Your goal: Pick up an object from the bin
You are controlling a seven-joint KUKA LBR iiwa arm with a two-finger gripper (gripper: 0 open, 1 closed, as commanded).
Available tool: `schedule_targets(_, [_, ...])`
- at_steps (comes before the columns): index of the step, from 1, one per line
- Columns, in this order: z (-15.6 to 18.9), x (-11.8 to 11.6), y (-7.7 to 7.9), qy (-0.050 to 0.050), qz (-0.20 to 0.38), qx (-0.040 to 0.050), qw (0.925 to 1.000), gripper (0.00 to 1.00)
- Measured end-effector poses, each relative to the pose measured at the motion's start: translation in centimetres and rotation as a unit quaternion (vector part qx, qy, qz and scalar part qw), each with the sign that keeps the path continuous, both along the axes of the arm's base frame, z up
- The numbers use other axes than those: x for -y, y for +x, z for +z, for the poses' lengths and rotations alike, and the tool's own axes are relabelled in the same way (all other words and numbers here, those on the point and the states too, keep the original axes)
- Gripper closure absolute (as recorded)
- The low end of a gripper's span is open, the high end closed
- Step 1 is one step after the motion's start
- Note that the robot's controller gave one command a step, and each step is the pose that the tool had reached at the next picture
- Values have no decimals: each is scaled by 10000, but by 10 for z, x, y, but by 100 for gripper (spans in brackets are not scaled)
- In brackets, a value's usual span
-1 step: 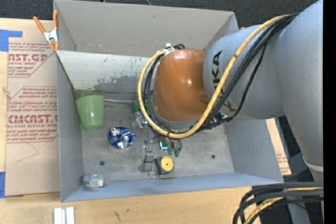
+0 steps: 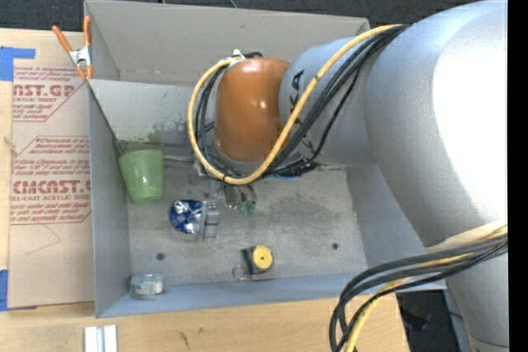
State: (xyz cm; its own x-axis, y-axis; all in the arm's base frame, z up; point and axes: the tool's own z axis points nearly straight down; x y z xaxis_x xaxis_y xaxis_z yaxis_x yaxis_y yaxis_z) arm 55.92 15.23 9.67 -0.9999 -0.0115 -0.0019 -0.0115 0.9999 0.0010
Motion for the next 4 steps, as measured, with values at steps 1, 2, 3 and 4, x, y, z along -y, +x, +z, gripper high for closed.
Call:
schedule_targets(1, [-29,-3,-28,-3,110,-30,9999,0])
schedule_targets(2, [-27,-3,-26,3,102,-11,9999,100])
schedule_targets(3, [-27,-2,-26,4,99,-10,10000,0])
schedule_targets(4, [-25,-72,-31,-25,-129,-23,9999,0])
